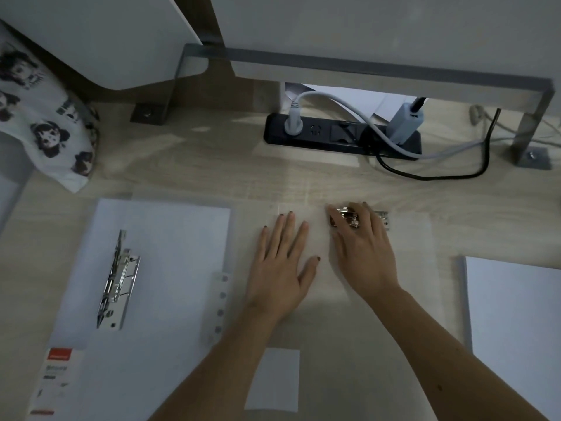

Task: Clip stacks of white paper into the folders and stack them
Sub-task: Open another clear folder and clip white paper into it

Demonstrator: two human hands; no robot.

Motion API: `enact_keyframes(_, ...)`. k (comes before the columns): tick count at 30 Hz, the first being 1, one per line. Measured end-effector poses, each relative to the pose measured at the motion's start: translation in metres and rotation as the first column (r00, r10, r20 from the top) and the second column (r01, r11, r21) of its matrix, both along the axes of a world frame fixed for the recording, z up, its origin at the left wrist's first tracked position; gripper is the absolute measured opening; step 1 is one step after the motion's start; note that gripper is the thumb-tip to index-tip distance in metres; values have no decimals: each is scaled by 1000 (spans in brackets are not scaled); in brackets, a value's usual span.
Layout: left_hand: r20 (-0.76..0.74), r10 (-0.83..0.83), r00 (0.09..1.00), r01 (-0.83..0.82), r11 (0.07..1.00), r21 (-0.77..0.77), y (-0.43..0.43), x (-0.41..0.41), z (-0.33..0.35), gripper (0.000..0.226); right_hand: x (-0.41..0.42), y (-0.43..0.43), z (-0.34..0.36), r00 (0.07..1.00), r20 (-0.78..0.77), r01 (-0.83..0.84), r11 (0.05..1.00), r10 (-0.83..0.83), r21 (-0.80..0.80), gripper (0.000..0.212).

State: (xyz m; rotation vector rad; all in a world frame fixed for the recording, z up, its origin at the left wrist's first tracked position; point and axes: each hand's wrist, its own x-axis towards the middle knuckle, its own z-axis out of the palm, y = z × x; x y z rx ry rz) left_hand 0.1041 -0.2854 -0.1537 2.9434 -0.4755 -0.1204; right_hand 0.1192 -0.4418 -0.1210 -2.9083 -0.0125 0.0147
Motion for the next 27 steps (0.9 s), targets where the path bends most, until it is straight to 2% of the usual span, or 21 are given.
enact_keyframes(9,-12,-2,1000,2,1000,-2,-2,2,0,59,-5,-7,1,1000,25,7,992,-10,125,40)
enact_keyframes(12,-7,-4,1000,3,1000,-10,-2,2,0,58,-6,-9,8,997,46,47,964,-61,261,40)
enact_keyframes(15,-2,-5,1000,5,1000,-15,-1,2,0,59,1,-13,21,972,56,179,876,-227,448,25)
enact_keyframes(18,-6,-3,1000,3,1000,-6,-1,2,0,58,10,-25,28,911,11,325,734,-412,597,11)
enact_keyframes(20,-8,-4,1000,4,1000,-3,-1,1,1,58,12,-39,28,851,2,389,632,-526,670,9)
enact_keyframes(23,1,5,1000,-5,1000,-1,-1,1,1,57,8,-62,20,791,-66,499,579,-608,645,16)
enact_keyframes(27,10,40,999,-39,999,-2,-3,-5,1,56,-2,-77,11,810,-130,539,639,-571,549,20)
